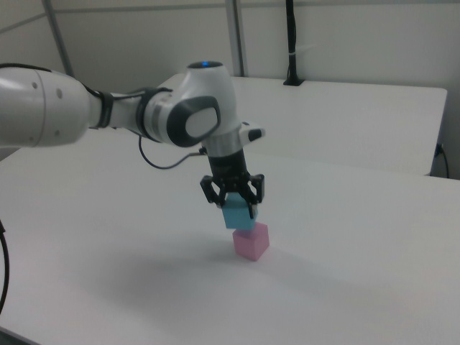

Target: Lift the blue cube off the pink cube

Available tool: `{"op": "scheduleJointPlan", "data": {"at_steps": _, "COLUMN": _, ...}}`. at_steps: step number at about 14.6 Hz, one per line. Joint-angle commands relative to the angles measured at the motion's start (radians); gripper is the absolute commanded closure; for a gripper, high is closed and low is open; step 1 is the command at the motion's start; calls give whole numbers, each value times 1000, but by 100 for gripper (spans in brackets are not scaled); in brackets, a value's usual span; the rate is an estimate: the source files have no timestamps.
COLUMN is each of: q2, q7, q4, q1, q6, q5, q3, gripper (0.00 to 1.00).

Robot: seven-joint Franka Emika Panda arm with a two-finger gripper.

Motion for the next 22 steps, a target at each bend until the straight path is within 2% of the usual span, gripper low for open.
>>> {"op": "scheduleJointPlan", "data": {"at_steps": 1, "q2": -107, "q7": 61, "q4": -4, "q1": 151, "q6": -104, "q5": 87, "q3": -6, "gripper": 93}}
{"op": "scheduleJointPlan", "data": {"at_steps": 2, "q2": -77, "q7": 175, "q4": 4, "q1": 209, "q6": -94, "q5": 87, "q3": 3, "gripper": 93}}
{"op": "scheduleJointPlan", "data": {"at_steps": 4, "q2": -11, "q7": 254, "q4": 7, "q1": 233, "q6": -74, "q5": 81, "q3": 113, "gripper": 90}}
{"op": "scheduleJointPlan", "data": {"at_steps": 8, "q2": 57, "q7": 310, "q4": 5, "q1": 248, "q6": -8, "q5": 70, "q3": 135, "gripper": 88}}
{"op": "scheduleJointPlan", "data": {"at_steps": 13, "q2": 124, "q7": 377, "q4": 1, "q1": 250, "q6": 29, "q5": 27, "q3": 136, "gripper": 85}}
{"op": "scheduleJointPlan", "data": {"at_steps": 14, "q2": 124, "q7": 390, "q4": -1, "q1": 247, "q6": 29, "q5": 27, "q3": 136, "gripper": 79}}
{"op": "scheduleJointPlan", "data": {"at_steps": 15, "q2": 121, "q7": 405, "q4": -2, "q1": 241, "q6": 28, "q5": 29, "q3": 136, "gripper": 31}}
{"op": "scheduleJointPlan", "data": {"at_steps": 16, "q2": 118, "q7": 426, "q4": -2, "q1": 239, "q6": 23, "q5": 29, "q3": 136, "gripper": 0}}
{"op": "scheduleJointPlan", "data": {"at_steps": 18, "q2": 91, "q7": 501, "q4": -1, "q1": 235, "q6": 3, "q5": 27, "q3": 136, "gripper": 0}}
{"op": "scheduleJointPlan", "data": {"at_steps": 19, "q2": 62, "q7": 530, "q4": 5, "q1": 230, "q6": -56, "q5": 27, "q3": 136, "gripper": 0}}
{"op": "scheduleJointPlan", "data": {"at_steps": 22, "q2": -73, "q7": 543, "q4": 13, "q1": 210, "q6": -200, "q5": 26, "q3": 139, "gripper": 0}}
